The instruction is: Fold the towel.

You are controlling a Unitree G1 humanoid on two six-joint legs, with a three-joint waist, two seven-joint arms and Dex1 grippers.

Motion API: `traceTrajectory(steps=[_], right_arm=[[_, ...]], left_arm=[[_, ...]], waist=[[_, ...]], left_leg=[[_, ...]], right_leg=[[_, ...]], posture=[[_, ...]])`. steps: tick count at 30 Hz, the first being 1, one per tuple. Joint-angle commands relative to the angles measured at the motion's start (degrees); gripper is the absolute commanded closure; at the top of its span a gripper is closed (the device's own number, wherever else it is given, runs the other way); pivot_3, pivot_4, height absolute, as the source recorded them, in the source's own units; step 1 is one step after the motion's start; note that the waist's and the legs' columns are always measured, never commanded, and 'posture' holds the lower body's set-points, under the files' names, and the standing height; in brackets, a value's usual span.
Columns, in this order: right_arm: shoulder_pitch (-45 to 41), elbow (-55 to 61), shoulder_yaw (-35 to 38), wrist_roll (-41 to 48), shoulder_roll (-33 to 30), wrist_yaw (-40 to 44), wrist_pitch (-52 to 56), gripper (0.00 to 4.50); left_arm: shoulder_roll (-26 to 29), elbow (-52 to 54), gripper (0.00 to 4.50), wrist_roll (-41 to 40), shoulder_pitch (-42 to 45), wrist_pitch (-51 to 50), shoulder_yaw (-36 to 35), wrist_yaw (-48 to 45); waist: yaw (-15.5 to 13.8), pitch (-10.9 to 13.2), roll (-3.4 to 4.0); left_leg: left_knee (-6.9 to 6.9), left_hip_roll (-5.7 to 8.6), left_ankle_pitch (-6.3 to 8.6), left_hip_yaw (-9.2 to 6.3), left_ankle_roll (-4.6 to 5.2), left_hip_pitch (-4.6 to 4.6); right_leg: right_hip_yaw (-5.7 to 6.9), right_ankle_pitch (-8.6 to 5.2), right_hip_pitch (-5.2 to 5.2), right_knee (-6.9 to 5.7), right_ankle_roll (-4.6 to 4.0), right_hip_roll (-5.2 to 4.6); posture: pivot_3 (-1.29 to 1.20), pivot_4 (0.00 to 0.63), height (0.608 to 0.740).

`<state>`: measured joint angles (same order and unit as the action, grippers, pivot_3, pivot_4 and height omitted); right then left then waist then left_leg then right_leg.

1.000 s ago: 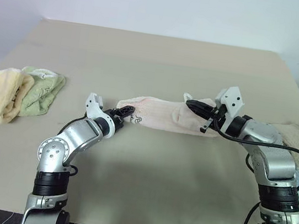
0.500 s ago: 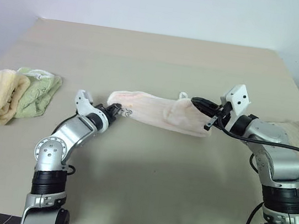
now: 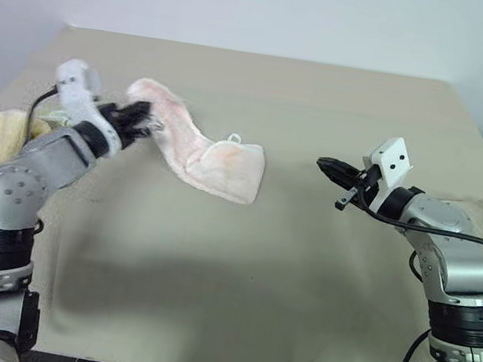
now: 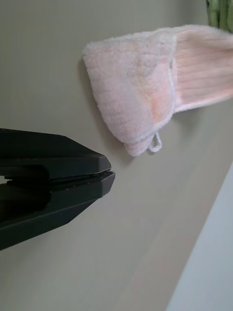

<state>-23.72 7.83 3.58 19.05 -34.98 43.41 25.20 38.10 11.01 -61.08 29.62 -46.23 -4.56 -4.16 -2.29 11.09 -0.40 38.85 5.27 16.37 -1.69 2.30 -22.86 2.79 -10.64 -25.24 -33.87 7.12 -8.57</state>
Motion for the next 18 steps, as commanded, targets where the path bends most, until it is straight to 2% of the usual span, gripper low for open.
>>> traceTrajectory(steps=[1,3,6,13,17,18], right_arm=[[-0.57,1.08,1.57,-0.11,-0.45,-0.86,-1.08,4.5],[-0.56,1.16,1.61,-0.16,-0.37,-1.16,-1.09,4.5],[0.54,2.43,2.15,0.0,-0.65,-1.71,-0.84,4.5],[1.57,3.89,2.32,0.23,-0.47,-2.49,-0.4,4.5],[1.51,4.47,1.82,0.46,-0.09,-2.52,-0.16,4.5],[1.34,4.56,1.65,0.58,0.04,-2.47,-0.04,4.5]], left_arm=[[0.37,5.84,4.49,11.92,2.37,-0.79,14.88,-9.11],[-0.33,5.42,4.49,16.52,2.91,-0.8,19.07,-11.43],[-1.64,2.98,3.81,22.79,3.78,-0.41,23.25,-14.21],[-6.64,0.9,1.52,24.04,3.96,-1.45,17.25,-16.85],[-9.22,3.82,0.09,18.43,1.89,-3.52,9.72,-18.55],[-9.41,4.54,0.01,17.39,1.18,-4.19,8.02,-18.77]], waist=[[0.05,0.0,0.01],[0.29,0.01,0.02],[0.43,0.04,0.02],[0.05,0.05,0.0],[0.07,0.05,0.0],[0.12,0.05,0.0]], left_leg=[[-0.01,0.0,-0.03,0.0,-0.04,-0.06],[-0.03,0.0,-0.15,0.02,-0.23,-0.2],[-0.07,-0.07,-0.21,0.04,-0.13,-0.29],[0.03,-0.08,-0.1,-0.03,0.11,-0.43],[0.04,-0.07,-0.12,-0.03,0.12,-0.46],[0.04,-0.07,-0.14,-0.03,0.1,-0.46]], right_leg=[[0.0,0.0,-0.07,0.0,0.0,0.0],[-0.01,0.0,-0.22,-0.01,-0.01,0.01],[-0.05,0.01,-0.37,-0.03,-0.01,0.06],[0.0,0.01,-0.46,-0.09,0.0,0.04],[0.0,0.01,-0.5,-0.1,0.0,0.03],[0.0,0.01,-0.51,-0.11,0.0,0.03]], posture=[[0.0,0.15,0.728],[0.0,0.15,0.728],[0.0,0.15,0.728],[0.0,0.15,0.728],[0.0,0.15,0.728],[0.0,0.15,0.728]])
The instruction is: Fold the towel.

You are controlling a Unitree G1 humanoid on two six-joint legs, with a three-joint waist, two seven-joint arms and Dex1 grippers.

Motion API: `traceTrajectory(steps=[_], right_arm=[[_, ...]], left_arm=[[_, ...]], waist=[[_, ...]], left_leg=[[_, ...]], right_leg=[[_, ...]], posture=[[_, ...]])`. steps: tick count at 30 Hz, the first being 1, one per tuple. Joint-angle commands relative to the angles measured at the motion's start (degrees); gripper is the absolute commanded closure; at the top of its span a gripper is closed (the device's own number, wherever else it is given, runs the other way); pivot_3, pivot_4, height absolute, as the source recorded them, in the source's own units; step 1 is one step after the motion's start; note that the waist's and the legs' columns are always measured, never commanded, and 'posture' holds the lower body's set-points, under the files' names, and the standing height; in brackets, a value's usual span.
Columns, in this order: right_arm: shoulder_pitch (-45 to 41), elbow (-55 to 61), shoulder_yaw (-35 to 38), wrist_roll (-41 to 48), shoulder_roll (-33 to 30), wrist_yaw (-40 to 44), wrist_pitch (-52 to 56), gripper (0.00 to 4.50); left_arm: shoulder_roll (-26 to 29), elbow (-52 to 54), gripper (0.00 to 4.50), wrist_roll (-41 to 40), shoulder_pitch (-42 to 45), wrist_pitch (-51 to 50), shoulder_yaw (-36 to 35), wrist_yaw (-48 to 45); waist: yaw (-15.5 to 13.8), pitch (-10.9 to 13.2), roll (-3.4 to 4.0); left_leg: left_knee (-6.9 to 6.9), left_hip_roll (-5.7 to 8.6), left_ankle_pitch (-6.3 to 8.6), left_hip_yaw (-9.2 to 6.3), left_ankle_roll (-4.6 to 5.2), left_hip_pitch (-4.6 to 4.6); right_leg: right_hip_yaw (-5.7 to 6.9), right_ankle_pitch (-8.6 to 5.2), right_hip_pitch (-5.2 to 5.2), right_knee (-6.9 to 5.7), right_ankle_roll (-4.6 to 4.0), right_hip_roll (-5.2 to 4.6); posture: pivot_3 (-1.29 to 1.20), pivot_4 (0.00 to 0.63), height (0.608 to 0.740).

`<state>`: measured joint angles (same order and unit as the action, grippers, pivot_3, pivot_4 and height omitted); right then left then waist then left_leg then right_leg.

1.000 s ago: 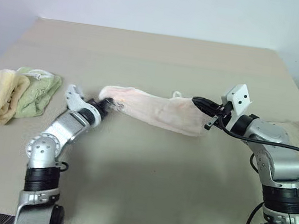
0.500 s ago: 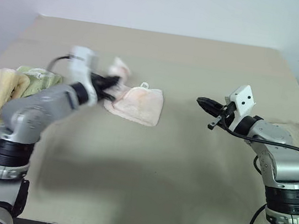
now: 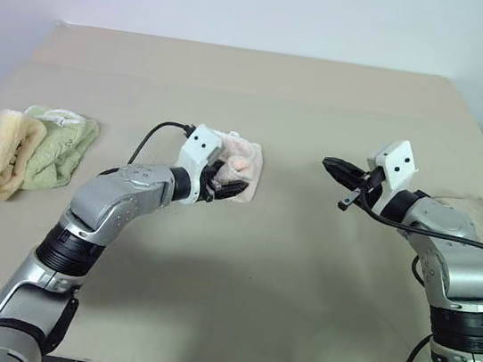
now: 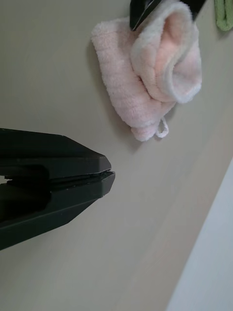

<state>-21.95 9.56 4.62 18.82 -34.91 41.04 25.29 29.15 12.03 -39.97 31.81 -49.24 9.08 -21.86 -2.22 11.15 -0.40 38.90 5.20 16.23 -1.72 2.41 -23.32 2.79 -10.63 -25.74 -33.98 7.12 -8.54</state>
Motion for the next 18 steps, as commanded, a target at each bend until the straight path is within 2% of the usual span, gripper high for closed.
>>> traceTrajectory(steps=[1,9,12,15,18], right_arm=[[-0.61,2.88,0.42,0.89,0.12,-0.05,-0.01,4.5],[-3.34,2.4,-2.06,1.94,2.67,0.18,1.04,4.5],[-6.29,1.32,-4.28,1.63,5.54,-0.31,1.43,4.5],[-10.43,-1.31,-7.39,0.42,9.74,-1.46,1.12,4.5],[-13.98,-4.69,-9.96,-0.99,13.93,-2.45,0.28,4.5]], left_arm=[[-0.36,4.09,0.01,-4.13,-1.72,-1.59,-6.93,-1.18],[2.59,7.3,0.01,-5.8,-7.19,-0.4,-17.18,-3.4],[3.21,3.87,0.63,-1.71,-6.81,1.33,-18.73,-1.38],[4.5,0.36,1.64,5.39,-6.37,5.99,-15.43,-1.94],[3.03,-2.1,2.68,7.84,-4.83,8.56,-14.42,-2.61]], waist=[[0.14,0.0,0.0],[0.07,0.0,0.0],[0.07,0.0,0.0],[0.12,0.0,0.01],[0.06,0.0,0.0]], left_leg=[[0.0,0.0,-0.01,0.0,-0.02,0.0],[0.04,-0.01,-0.01,-0.01,-0.01,0.02],[0.09,-0.01,-0.01,-0.01,-0.01,0.02],[0.08,-0.01,-0.01,-0.01,-0.02,0.04],[0.08,0.0,-0.08,0.0,-0.12,0.03]], right_leg=[[0.0,0.0,0.0,0.0,0.0,0.0],[0.0,0.0,-0.01,-0.07,0.0,0.01],[0.0,0.01,0.0,-0.08,-0.01,0.01],[0.0,0.01,0.0,-0.11,-0.01,0.03],[0.0,0.01,-0.01,-0.11,-0.02,0.04]], posture=[[0.0,0.15,0.728],[0.0,0.15,0.728],[0.0,0.15,0.728],[0.0,0.15,0.728],[0.0,0.15,0.728]])
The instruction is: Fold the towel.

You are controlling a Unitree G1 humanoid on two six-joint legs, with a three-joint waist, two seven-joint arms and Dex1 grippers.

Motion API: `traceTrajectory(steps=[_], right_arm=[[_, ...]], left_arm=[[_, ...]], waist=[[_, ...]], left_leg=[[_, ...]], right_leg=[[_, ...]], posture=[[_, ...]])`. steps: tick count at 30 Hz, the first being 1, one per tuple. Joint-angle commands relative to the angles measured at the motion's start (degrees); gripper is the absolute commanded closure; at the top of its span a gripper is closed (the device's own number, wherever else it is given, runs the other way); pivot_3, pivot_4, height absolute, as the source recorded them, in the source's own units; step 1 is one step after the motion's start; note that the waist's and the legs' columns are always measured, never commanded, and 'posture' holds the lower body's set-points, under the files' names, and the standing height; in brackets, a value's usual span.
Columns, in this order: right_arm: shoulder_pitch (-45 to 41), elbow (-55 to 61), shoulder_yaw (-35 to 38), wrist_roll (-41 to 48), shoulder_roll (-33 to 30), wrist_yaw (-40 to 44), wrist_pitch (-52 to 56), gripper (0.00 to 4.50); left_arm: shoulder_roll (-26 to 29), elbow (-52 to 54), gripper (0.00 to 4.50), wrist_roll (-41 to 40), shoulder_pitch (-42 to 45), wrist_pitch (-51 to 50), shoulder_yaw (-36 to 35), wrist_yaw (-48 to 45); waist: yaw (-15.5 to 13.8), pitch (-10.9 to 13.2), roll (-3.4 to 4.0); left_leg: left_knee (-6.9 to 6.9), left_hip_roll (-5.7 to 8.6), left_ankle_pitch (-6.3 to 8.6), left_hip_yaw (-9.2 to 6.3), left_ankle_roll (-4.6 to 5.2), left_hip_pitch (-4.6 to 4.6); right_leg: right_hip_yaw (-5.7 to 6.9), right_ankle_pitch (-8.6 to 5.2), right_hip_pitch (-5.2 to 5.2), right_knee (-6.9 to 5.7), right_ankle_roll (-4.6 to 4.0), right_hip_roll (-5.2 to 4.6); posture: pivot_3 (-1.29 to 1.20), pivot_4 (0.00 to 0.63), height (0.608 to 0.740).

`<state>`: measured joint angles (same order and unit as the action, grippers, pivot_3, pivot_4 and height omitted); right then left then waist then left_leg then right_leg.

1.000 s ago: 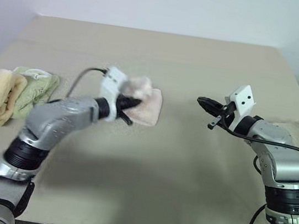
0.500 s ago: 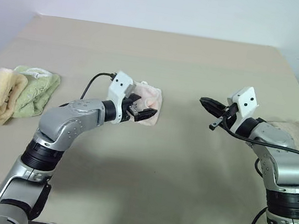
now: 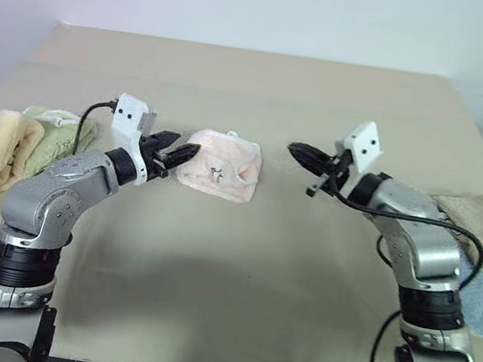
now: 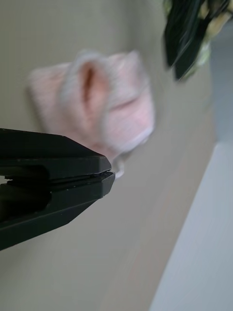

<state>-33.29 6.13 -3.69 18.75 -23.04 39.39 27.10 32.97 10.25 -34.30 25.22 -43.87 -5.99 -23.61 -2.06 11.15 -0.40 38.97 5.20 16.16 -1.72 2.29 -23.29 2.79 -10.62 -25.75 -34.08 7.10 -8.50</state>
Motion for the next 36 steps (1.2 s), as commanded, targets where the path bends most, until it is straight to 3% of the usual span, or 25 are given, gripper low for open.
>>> traceTrajectory(steps=[1,5,11,15,21,24,30,36], right_arm=[[-3.54,-2.41,-2.42,-1.27,3.29,-0.85,-1.96,4.5],[-5.55,-7.43,-4.4,-2.1,7.69,-1.36,-2.27,4.5],[-3.49,-16.73,-9.95,-7.15,9.81,-2.22,-0.04,4.5],[-2.15,-19.7,-11.31,-9.83,9.55,-3.11,0.86,4.5],[-0.67,-14.19,-7.76,-7.96,9.01,-2.32,-1.45,4.5],[-0.63,-8.54,-4.4,-5.6,7.67,-1.94,-0.68,4.5],[0.88,-1.01,0.37,-2.42,3.9,-1.7,2.78,4.5],[2.16,0.28,4.24,0.82,3.21,-3.47,7.52,4.5]], left_arm=[[-1.27,-0.73,3.11,2.55,2.31,3.57,1.01,-1.26],[-2.08,-2.53,4.32,5.32,3.55,4.82,3.96,-3.66],[0.12,-5.97,4.32,16.52,1.81,7.65,15.47,-7.16],[1.05,-8.34,4.32,22.05,0.39,9.9,19.04,-7.89],[-2.85,-5.61,4.32,17.71,-0.71,10.96,11.8,-8.04],[-6.23,-3.42,4.32,12.17,-0.18,10.39,3.82,-6.41],[-7.88,-4.22,4.32,6.72,-0.52,5.16,-5.82,-2.54],[-7.41,-3.83,4.32,5.59,-1.39,2.68,-7.68,-2.08]], waist=[[-0.15,0.0,-0.01],[0.03,0.0,-0.01],[1.04,-0.01,-0.01],[1.79,-0.08,0.07],[1.86,-0.08,0.1],[1.69,-0.06,0.07],[1.77,-0.06,0.07],[1.64,-0.06,0.06]], left_leg=[[0.0,0.01,-0.05,-0.01,-0.09,-0.01],[0.01,0.06,-0.11,0.0,-0.19,-0.05],[-0.02,0.07,-0.11,0.01,-0.19,-0.04],[-0.01,0.07,-0.12,0.01,-0.19,-0.02],[-0.12,-0.01,0.1,-0.02,-0.02,0.62],[-0.1,0.0,0.11,-0.02,-0.03,0.58],[-0.11,0.0,0.01,-0.02,-0.04,0.42],[-0.1,0.01,0.05,-0.02,0.05,0.44]], right_leg=[[0.01,0.0,0.0,-0.01,0.0,0.0],[0.0,0.01,-0.02,0.01,-0.01,-0.04],[0.0,0.01,-0.04,-0.02,-0.01,-0.03],[-0.03,0.01,-0.06,-0.1,-0.02,-0.03],[-0.03,0.01,0.43,-0.15,-0.01,-0.01],[-0.04,0.01,0.38,-0.14,-0.01,-0.02],[-0.03,0.01,0.28,-0.1,-0.01,-0.01],[-0.02,0.01,0.31,-0.12,-0.01,-0.01]], posture=[[0.0,0.15,0.728],[0.0,0.15,0.728],[0.0,0.15,0.728],[0.0,0.15,0.728],[0.0,0.15,0.728],[0.0,0.15,0.728],[0.0,0.15,0.728],[0.0,0.15,0.728]])
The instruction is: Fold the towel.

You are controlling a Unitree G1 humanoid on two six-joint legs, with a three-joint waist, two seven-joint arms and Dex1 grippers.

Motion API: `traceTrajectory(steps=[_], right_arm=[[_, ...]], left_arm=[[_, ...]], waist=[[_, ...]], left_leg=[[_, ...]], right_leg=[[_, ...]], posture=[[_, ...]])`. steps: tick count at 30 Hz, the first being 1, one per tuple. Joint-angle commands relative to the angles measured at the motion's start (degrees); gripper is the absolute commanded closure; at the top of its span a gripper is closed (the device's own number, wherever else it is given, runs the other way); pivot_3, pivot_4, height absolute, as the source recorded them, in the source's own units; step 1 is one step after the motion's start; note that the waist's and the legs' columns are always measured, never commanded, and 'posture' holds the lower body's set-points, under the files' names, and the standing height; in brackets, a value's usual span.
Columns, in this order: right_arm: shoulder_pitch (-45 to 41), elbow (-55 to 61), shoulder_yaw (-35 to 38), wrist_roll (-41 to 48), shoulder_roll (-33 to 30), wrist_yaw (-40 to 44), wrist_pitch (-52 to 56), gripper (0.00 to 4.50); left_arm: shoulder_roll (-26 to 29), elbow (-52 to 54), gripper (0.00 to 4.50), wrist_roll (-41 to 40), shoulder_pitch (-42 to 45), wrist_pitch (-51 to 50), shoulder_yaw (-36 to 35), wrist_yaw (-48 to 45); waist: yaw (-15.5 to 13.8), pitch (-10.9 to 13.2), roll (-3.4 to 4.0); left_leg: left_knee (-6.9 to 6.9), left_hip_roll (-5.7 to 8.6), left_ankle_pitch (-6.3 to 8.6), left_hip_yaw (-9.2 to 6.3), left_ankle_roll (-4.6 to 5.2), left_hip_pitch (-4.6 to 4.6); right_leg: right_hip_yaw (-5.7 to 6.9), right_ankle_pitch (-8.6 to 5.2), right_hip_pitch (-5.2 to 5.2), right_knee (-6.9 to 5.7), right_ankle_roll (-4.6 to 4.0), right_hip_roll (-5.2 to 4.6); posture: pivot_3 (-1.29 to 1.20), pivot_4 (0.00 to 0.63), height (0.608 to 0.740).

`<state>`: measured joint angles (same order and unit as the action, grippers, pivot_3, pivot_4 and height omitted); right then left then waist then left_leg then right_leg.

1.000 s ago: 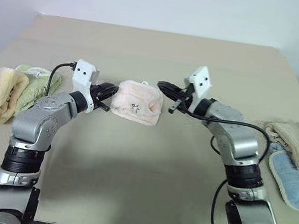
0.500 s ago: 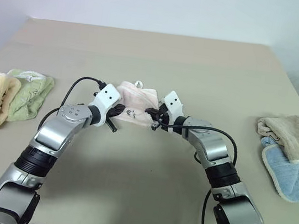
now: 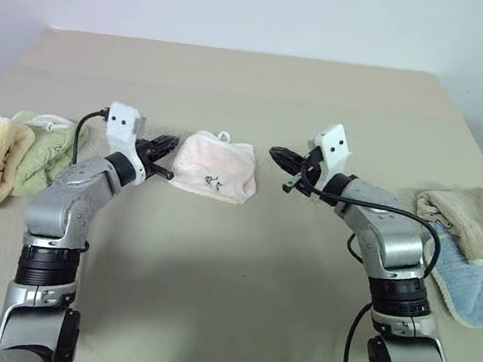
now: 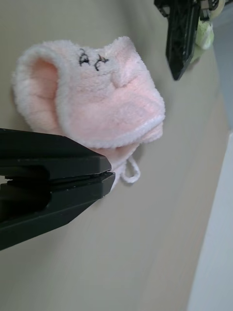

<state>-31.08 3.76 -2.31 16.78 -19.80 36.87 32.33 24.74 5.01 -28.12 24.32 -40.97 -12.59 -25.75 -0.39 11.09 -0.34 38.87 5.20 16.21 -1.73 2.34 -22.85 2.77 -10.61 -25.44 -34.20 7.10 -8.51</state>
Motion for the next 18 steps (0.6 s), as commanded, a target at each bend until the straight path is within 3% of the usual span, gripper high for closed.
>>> traceTrajectory(steps=[1,2,5,13,17,18], right_arm=[[-0.07,2.17,3.48,3.23,0.08,-1.54,3.26,4.5],[-0.13,1.85,3.78,3.47,0.13,-1.99,3.88,4.5],[0.17,1.81,3.6,4.23,0.21,-2.08,5.0,3.93],[0.79,2.74,4.22,8.8,1.69,-2.92,12.33,1.35],[-2.85,-0.29,11.6,18.6,8.65,-9.34,26.4,0.07],[-4.2,-2.29,13.64,19.8,10.5,-11.8,28.91,0.03]], left_arm=[[1.12,1.32,4.32,-0.23,-0.62,-0.31,-0.65,-0.15],[1.31,1.26,4.32,0.0,-0.68,-0.35,-0.33,-0.3],[0.81,0.57,4.35,-0.12,-0.8,-1.73,-0.03,0.64],[0.33,1.25,4.35,-0.95,-1.19,-2.61,-1.15,1.21],[0.38,1.45,4.35,-1.41,-0.82,-1.92,-1.81,0.78],[0.38,1.42,4.35,-1.49,-0.66,-1.86,-1.92,0.82]], waist=[[-0.06,0.0,0.0],[-0.11,0.0,0.0],[-0.17,0.0,0.0],[-0.2,0.0,-0.01],[-0.02,0.01,-0.01],[0.08,0.01,-0.01]], left_leg=[[0.0,0.0,0.0,0.0,0.0,-0.01],[0.0,0.0,0.0,0.0,0.0,-0.01],[0.0,0.0,0.0,0.0,0.0,-0.01],[0.0,0.0,0.01,0.0,0.0,-0.01],[-0.01,-0.02,0.01,0.0,0.0,-0.01],[0.0,-0.03,0.01,-0.01,0.0,-0.01]], right_leg=[[0.0,0.0,0.0,0.0,0.0,0.0],[0.0,0.0,0.0,0.0,0.0,0.0],[0.0,0.0,0.0,0.02,0.0,0.0],[0.0,0.0,0.0,0.02,0.0,-0.01],[-0.01,0.0,-0.02,0.0,-0.01,0.0],[-0.02,0.01,-0.04,-0.01,-0.01,0.0]], posture=[[0.0,0.15,0.728],[0.0,0.15,0.728],[0.0,0.15,0.728],[0.0,0.15,0.728],[0.0,0.15,0.728],[0.0,0.15,0.728]])
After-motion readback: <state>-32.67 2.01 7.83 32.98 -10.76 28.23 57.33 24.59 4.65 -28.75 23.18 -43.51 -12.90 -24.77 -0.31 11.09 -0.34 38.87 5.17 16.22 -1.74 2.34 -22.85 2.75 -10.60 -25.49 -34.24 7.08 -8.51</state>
